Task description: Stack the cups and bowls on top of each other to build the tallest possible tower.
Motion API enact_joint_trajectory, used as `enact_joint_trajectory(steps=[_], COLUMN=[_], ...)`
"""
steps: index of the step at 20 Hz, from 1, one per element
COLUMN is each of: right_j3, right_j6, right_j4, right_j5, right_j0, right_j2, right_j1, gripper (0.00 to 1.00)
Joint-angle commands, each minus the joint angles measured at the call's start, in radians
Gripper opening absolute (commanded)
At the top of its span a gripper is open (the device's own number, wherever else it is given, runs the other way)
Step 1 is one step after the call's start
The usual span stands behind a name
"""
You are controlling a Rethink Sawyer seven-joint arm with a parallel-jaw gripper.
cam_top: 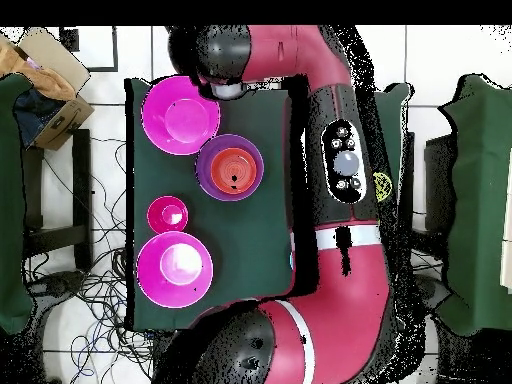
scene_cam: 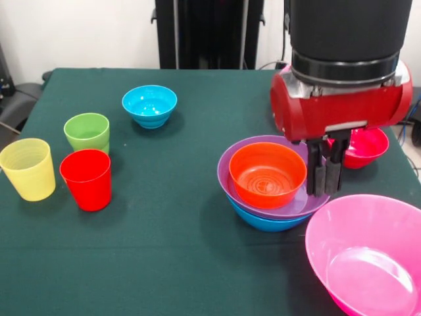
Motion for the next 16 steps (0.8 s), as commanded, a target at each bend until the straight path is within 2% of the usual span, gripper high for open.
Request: enact_joint_trajectory(steps=[1, 5, 9, 16], right_j3=[-0.023, -0.031, -0.085, -0.067], right_j6=[-0.142, -0.126, -0.131, -0.151], right_j4=[-0.023, -0.024, -0.023, -0.016], right_j5=[0.086, 0.079, 0.144, 0.136], right_j0=[0.011, 0.017, 0.029, 0.023], right_j2=[-0.015, -0.015, -0.009, -0.010], right_j1=[0.024, 0.033, 0.039, 0.024], gripper=[0.00, 0.00, 0.00, 0.00])
